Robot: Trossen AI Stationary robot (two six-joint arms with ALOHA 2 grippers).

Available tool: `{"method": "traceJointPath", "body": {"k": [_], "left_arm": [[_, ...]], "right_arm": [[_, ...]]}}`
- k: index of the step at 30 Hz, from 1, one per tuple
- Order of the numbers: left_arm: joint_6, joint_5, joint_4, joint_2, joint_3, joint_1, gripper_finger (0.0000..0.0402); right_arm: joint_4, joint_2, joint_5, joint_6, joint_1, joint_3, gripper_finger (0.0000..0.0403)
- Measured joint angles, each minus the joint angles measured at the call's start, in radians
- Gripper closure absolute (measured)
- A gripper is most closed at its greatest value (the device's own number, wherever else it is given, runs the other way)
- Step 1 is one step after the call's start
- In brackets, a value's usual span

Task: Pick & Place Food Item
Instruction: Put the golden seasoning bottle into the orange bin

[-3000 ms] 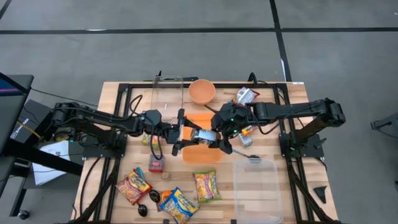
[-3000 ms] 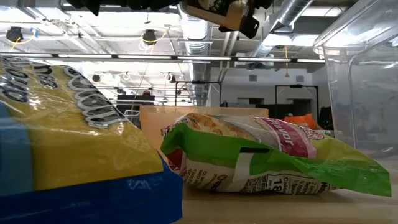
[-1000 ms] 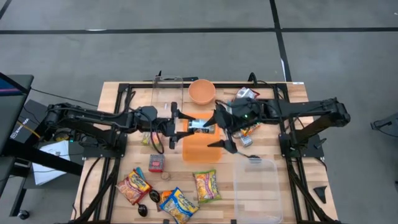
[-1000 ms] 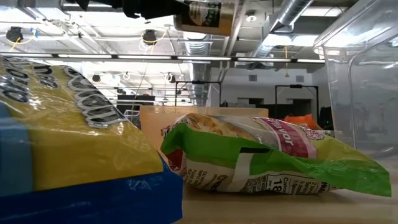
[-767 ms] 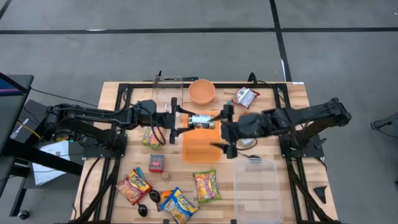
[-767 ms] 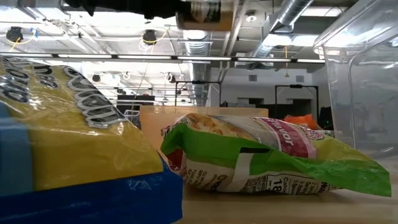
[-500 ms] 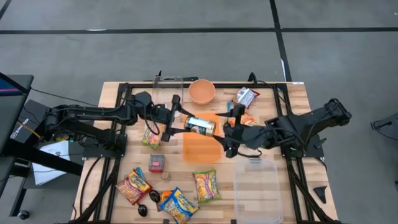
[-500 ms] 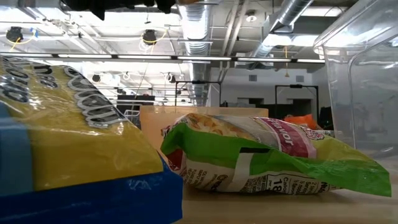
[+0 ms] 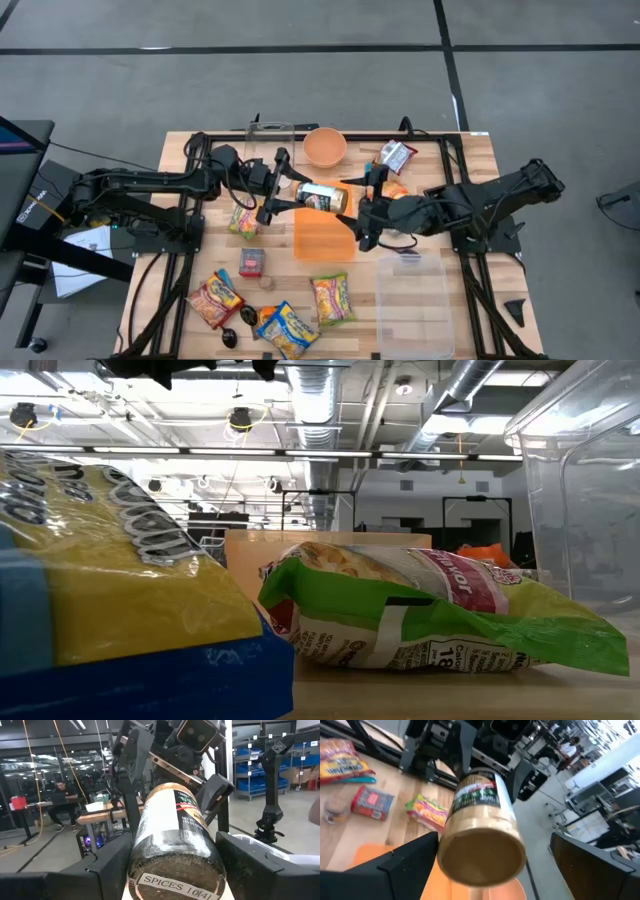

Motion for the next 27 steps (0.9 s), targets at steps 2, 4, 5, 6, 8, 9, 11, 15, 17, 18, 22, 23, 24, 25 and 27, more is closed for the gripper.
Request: {"method": "traceJointPath", "body": {"k": [2, 4, 5, 6, 8, 9, 11, 15, 17, 18, 22, 23, 24, 25, 27], "left_arm": [[0.000, 0.000, 0.001, 0.000, 0.000, 0.000, 0.0142], [0.000, -0.002, 0.001, 0.000, 0.000, 0.000, 0.0142], [0.000, -0.003, 0.002, 0.000, 0.000, 0.000, 0.0142], [0.000, -0.005, 0.001, 0.000, 0.000, 0.000, 0.0142], [0.000, -0.008, 0.001, 0.000, 0.000, 0.000, 0.0142], [0.000, -0.008, 0.002, 0.000, 0.000, 0.000, 0.0142], [0.000, -0.007, 0.006, 0.000, 0.000, 0.000, 0.0142], [0.000, -0.007, 0.014, 0.000, 0.000, 0.000, 0.0142], [0.000, -0.009, 0.017, 0.000, 0.000, -0.002, 0.0142], [0.000, -0.010, 0.019, 0.000, 0.000, -0.002, 0.0142], [-0.001, -0.013, 0.020, 0.000, 0.000, -0.002, 0.0142], [-0.004, -0.013, 0.020, 0.000, 0.000, -0.002, 0.0142], [-0.006, -0.013, 0.020, 0.000, 0.000, -0.002, 0.0142], [-0.006, -0.013, 0.020, 0.000, 0.000, -0.002, 0.0142], [-0.008, -0.012, 0.020, 0.000, 0.000, -0.003, 0.0142]], "right_arm": [[0.011, 0.000, -0.034, 0.000, -0.017, 0.000, 0.0022], [0.019, 0.000, -0.062, 0.001, -0.033, 0.000, 0.0022], [0.020, 0.000, -0.073, 0.003, -0.041, 0.000, 0.0022], [0.021, 0.000, -0.080, 0.003, -0.048, 0.000, 0.0022], [0.022, 0.000, -0.084, 0.004, -0.057, 0.000, 0.0022], [0.024, 0.000, -0.086, 0.004, -0.060, 0.000, 0.0022], [0.028, 0.000, -0.106, 0.012, -0.067, 0.000, 0.0022], [0.032, 0.000, -0.131, 0.031, -0.080, 0.000, 0.0041], [0.032, 0.000, -0.133, 0.031, -0.083, 0.000, 0.0061], [0.032, 0.000, -0.135, 0.032, -0.084, 0.000, 0.0074], [0.031, 0.000, -0.135, 0.040, -0.085, 0.000, 0.0125], [0.030, 0.000, -0.135, 0.046, -0.085, 0.000, 0.0134], [0.029, 0.000, -0.135, 0.050, -0.085, 0.000, 0.0141], [0.028, 0.000, -0.135, 0.052, -0.085, 0.000, 0.0141], [0.028, 0.000, -0.135, 0.060, -0.085, 0.000, 0.0141]]}}
